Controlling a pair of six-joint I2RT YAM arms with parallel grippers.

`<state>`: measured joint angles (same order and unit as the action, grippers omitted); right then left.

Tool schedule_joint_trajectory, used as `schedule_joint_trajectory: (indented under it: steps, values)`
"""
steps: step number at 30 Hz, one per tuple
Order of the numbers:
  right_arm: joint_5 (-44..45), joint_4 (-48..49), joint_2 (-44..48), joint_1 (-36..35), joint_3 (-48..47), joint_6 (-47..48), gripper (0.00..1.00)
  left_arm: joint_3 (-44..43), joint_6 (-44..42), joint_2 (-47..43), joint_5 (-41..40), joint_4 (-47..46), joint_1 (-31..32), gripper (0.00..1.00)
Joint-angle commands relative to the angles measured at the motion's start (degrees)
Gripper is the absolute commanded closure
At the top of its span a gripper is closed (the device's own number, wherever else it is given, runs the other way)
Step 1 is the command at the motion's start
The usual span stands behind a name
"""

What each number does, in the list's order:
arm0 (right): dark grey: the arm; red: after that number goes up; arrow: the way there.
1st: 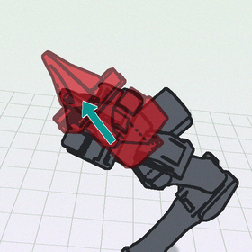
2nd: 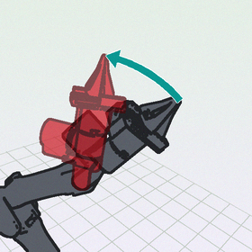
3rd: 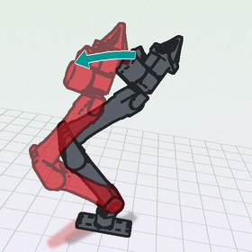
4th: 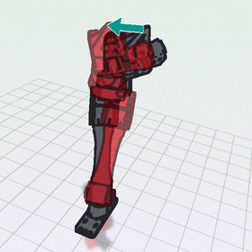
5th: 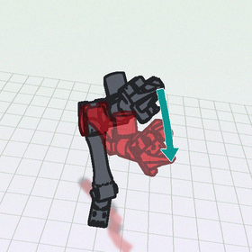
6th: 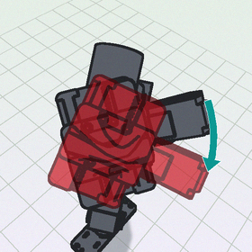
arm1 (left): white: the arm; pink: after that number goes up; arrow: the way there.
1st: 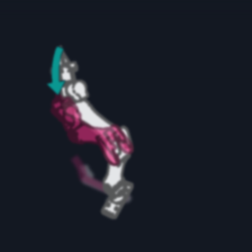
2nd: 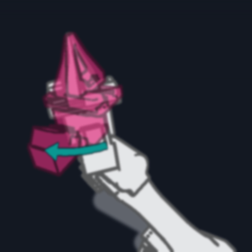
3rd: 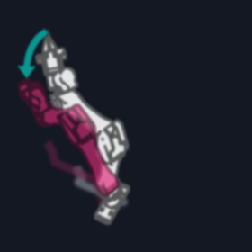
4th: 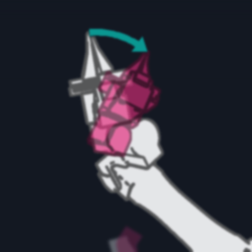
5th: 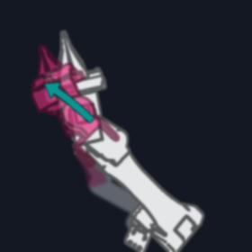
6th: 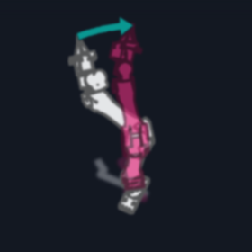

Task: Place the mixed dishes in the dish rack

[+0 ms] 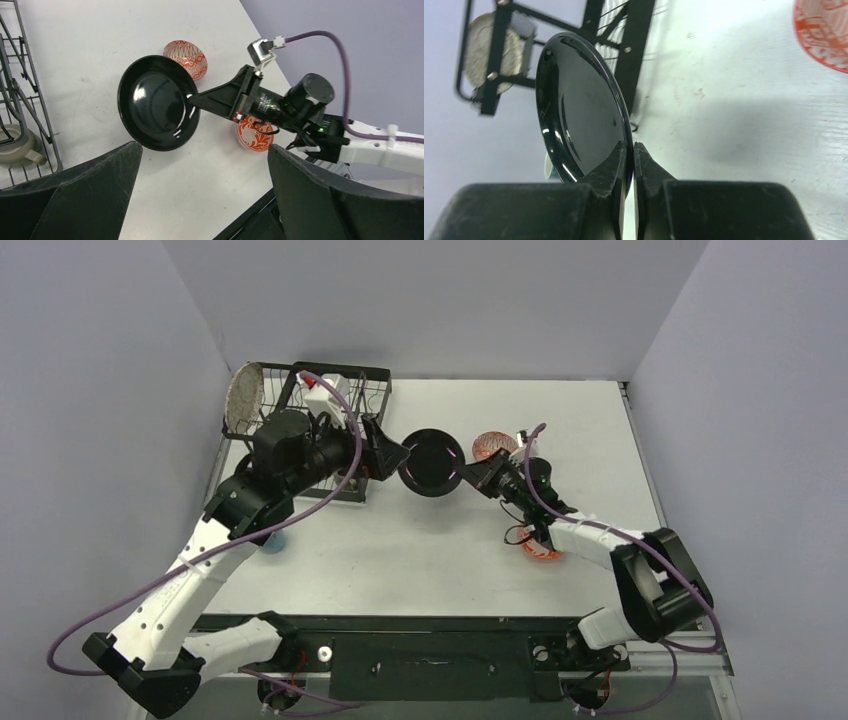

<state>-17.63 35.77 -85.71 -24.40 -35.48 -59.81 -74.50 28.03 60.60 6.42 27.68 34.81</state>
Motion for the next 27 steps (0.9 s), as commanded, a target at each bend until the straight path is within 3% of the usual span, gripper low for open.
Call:
schedule_joint_trajectory:
  steps: [1,8,12,14,20,27]
  values:
    - [-9.4,-2.5,9.2,0.7,1.4,7.9,1.00,-4.9,-0.8,2.6,-0.5,1.9,0.2,0.03]
    - [-15.7,-8.3,20.1,1.3,1.3,12.3,1.00,-8.8,-4.9,7.2,-1.9,6.8,0.2,0.01]
    - [-17.4,-9.4,24.4,1.8,0.8,13.2,1.00,-10.4,-7.4,9.7,0.4,11.3,0.2,0.08]
    - [-18.2,-9.3,26.2,1.8,0.4,13.6,1.00,-11.1,-8.2,11.1,1.7,13.2,0.2,0.13]
    - [-19.5,-7.4,27.0,2.0,-0.8,13.5,1.00,-9.7,-6.2,11.8,9.9,10.3,0.2,0.41]
    - [-20.3,-3.3,26.5,2.1,-0.6,10.9,1.00,-8.6,-4.1,12.4,13.6,8.4,0.2,0.58]
